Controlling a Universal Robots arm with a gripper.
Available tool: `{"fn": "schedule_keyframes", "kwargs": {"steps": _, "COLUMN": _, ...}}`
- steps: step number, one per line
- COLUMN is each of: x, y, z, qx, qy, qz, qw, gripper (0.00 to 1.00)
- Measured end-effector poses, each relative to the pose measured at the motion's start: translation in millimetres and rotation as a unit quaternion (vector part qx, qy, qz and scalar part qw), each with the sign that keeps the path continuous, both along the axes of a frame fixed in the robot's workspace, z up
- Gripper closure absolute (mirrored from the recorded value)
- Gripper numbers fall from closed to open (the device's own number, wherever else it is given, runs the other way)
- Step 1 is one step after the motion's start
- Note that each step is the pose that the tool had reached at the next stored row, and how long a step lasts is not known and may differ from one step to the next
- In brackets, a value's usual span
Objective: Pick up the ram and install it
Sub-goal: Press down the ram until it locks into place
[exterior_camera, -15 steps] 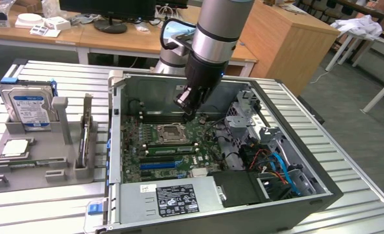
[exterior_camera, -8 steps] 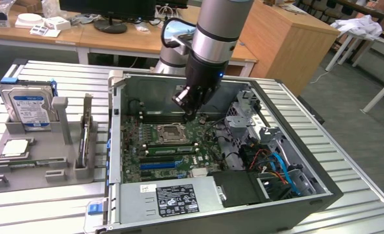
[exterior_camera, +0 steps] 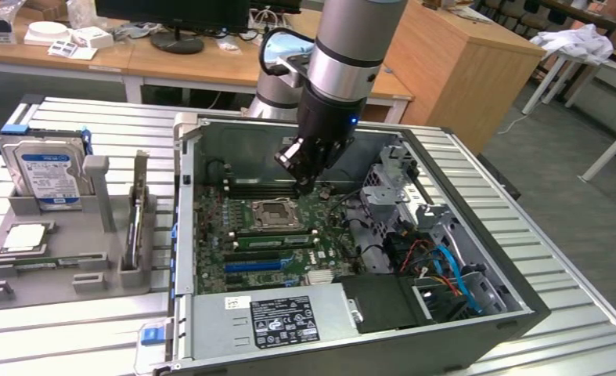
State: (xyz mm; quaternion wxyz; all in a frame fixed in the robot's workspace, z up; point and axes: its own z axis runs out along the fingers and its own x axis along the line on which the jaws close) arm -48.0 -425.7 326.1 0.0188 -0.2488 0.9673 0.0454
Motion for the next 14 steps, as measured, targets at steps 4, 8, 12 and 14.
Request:
{"fn": "schedule_keyframes", "kwargs": {"steps": 4, "x": -0.1, "y": 0.0, "z": 0.1, "qx": -0.0001, "qy": 0.0176, "qz": -0.014, "qw": 0.9997, "gripper": 0.89}}
{"fn": "schedule_keyframes", "kwargs": {"steps": 8, "x": -0.1, "y": 0.0, "z": 0.1, "qx": -0.0003, "qy": 0.0360, "qz": -0.024, "qw": 0.9991, "gripper": 0.89}}
{"fn": "schedule_keyframes", "kwargs": {"steps": 12, "x": -0.1, "y": -0.1, "z": 0.1, "qx": -0.0003, "qy": 0.0404, "qz": -0.026, "qw": 0.9988, "gripper": 0.89}}
{"fn": "schedule_keyframes", "kwargs": {"steps": 14, "x": -0.1, "y": 0.0, "z": 0.1, "qx": -0.0003, "qy": 0.0404, "qz": -0.026, "qw": 0.9988, "gripper": 0.89}}
